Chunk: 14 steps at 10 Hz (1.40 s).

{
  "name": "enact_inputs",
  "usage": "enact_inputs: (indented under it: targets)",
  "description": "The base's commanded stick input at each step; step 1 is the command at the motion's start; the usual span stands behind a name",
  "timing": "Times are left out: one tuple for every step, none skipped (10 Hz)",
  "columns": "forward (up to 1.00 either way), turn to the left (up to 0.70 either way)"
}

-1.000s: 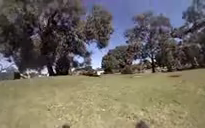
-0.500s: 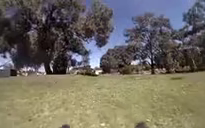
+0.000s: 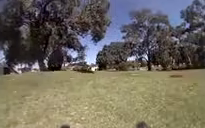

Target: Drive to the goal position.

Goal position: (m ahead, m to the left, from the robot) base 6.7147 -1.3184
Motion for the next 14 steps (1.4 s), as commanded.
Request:
enact_inputs:
  targets:
    - [1.0,0.0]
    - [1.0,0.0]
    - [1.0,0.0]
    - [1.0,0.0]
    - [1.0,0.0]
    - [1.0,0.0]
    - [1.0,0.0]
    - [1.0,0.0]
    - [1.0,0.0]
    - [1.0,0.0]
    - [1.0,0.0]
    - [1.0,0.0]
    - [1.0,0.0]
    - [1.0,0.0]
